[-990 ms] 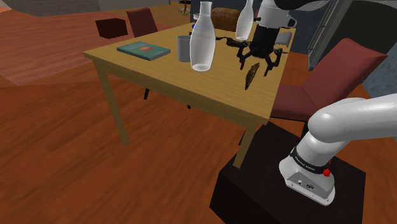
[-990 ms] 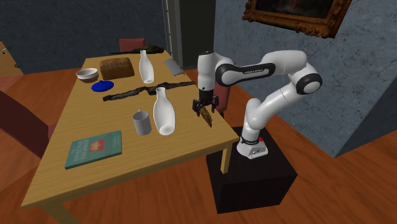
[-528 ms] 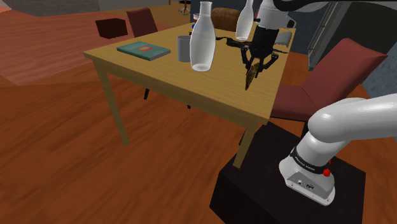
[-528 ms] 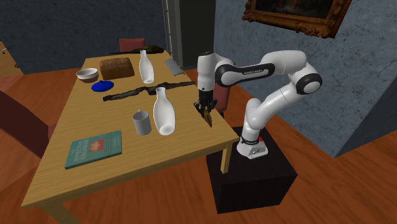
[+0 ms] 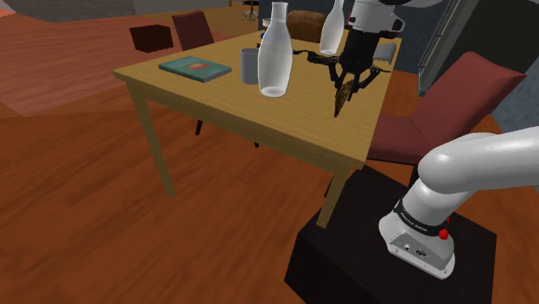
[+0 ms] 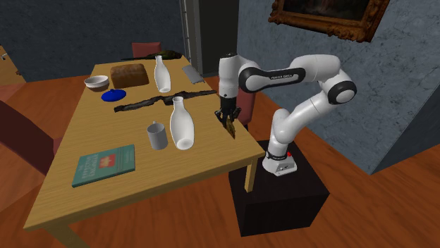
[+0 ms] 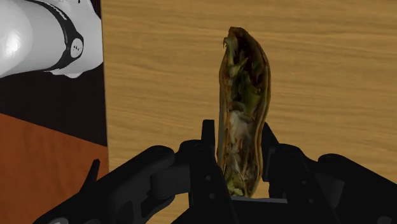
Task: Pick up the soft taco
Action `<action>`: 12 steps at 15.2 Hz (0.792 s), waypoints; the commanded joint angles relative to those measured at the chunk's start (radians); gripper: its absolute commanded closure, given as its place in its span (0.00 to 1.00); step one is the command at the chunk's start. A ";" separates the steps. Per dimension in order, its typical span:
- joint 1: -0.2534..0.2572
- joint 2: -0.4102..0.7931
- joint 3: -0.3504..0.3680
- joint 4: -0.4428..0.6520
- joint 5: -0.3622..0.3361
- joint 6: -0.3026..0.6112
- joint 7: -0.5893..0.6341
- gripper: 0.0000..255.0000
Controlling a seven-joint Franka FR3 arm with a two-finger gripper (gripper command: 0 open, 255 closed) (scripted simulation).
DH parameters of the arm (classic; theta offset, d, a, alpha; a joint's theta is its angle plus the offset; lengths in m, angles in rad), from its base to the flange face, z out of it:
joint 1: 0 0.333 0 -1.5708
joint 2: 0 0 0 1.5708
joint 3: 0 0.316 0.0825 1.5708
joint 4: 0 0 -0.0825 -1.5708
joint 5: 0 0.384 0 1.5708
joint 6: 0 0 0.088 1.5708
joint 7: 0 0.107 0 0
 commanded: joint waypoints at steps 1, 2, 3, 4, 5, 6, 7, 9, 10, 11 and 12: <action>-0.002 0.003 -0.004 0.028 -0.004 -0.025 0.002 1.00; -0.003 0.006 -0.006 0.042 -0.006 -0.037 0.003 1.00; -0.003 0.008 -0.008 0.057 -0.008 -0.049 0.004 1.00; -0.004 0.011 -0.010 0.073 -0.010 -0.061 0.006 1.00; -0.005 0.015 -0.012 0.088 -0.012 -0.073 0.007 1.00; -0.006 0.018 -0.014 0.104 -0.014 -0.086 0.008 1.00; -0.007 0.021 -0.015 0.119 -0.015 -0.098 0.010 1.00; -0.009 0.029 -0.019 0.151 -0.019 -0.122 0.012 1.00; -0.009 0.033 -0.020 0.167 -0.020 -0.134 0.014 1.00; -0.010 0.038 -0.022 0.183 -0.022 -0.146 0.015 1.00; -0.010 0.038 -0.022 0.186 -0.022 -0.148 0.015 1.00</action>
